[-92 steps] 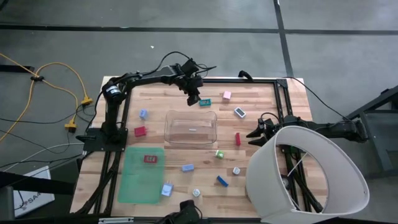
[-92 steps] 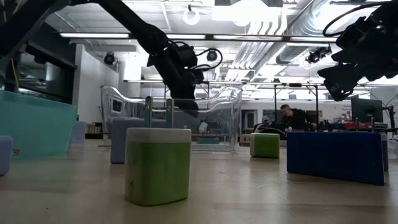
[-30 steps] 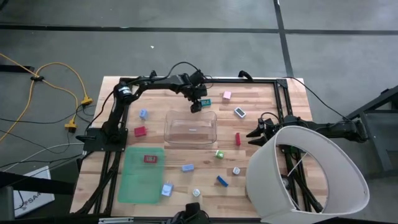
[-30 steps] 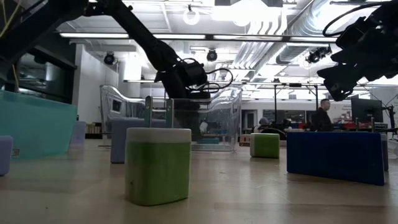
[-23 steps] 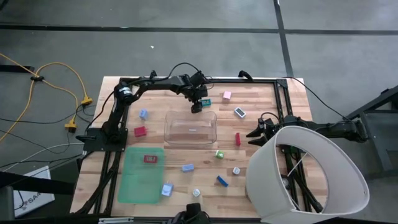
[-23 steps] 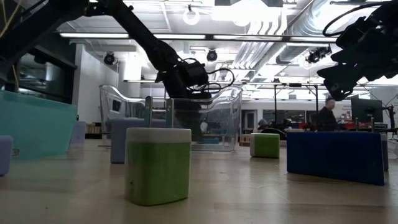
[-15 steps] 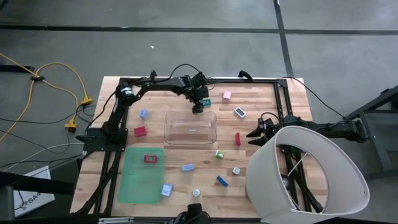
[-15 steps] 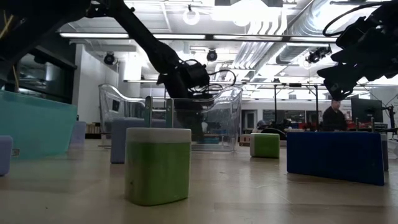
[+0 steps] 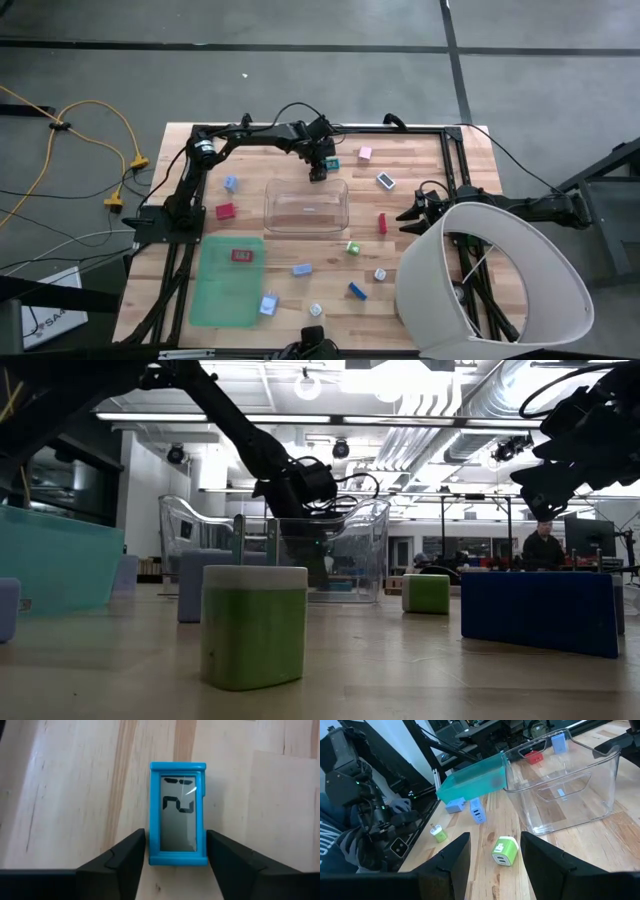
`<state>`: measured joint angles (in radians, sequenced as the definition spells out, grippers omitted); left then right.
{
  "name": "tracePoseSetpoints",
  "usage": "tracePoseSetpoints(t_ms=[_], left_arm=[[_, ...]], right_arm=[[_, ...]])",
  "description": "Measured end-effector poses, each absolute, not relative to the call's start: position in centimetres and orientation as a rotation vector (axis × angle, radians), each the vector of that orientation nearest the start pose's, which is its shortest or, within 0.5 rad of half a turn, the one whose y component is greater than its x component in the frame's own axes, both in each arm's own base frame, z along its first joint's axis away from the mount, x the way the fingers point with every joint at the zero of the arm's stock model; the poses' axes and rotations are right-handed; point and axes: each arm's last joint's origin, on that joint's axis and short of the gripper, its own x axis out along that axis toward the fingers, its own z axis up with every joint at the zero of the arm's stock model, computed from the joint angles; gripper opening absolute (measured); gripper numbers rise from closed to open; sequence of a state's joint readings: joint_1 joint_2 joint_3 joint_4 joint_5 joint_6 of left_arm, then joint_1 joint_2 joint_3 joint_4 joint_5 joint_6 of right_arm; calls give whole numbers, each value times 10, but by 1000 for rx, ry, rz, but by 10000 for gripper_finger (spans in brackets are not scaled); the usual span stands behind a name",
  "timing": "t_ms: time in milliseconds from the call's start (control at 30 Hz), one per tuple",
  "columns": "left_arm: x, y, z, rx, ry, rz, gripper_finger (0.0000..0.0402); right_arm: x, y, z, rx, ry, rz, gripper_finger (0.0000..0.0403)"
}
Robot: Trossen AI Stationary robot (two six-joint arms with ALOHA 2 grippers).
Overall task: Pick & Place Office items
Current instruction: Put the top light blue digital clock into the green bin
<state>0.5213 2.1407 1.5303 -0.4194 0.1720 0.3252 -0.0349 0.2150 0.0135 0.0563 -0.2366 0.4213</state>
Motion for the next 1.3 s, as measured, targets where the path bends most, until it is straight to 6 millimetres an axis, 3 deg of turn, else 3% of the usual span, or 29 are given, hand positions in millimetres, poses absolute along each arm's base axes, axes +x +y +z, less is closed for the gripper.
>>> tracePoseSetpoints(t_ms=[200,833,900,1033,1300], left_arm=[[390,219,152,-55,1006,156,155],[389,218,157,-39,1003,141,154],[387,216,165,-24,997,135,153],[382,217,202,27,934,160,153],[350,211,259,37,928,240,153]], right_arm=[[109,3,156,439,184,168,161],[109,3,156,439,184,167,161],[109,3,156,439,184,167,161],[109,3,156,439,184,167,161],[109,3,156,439,184,167,161]])
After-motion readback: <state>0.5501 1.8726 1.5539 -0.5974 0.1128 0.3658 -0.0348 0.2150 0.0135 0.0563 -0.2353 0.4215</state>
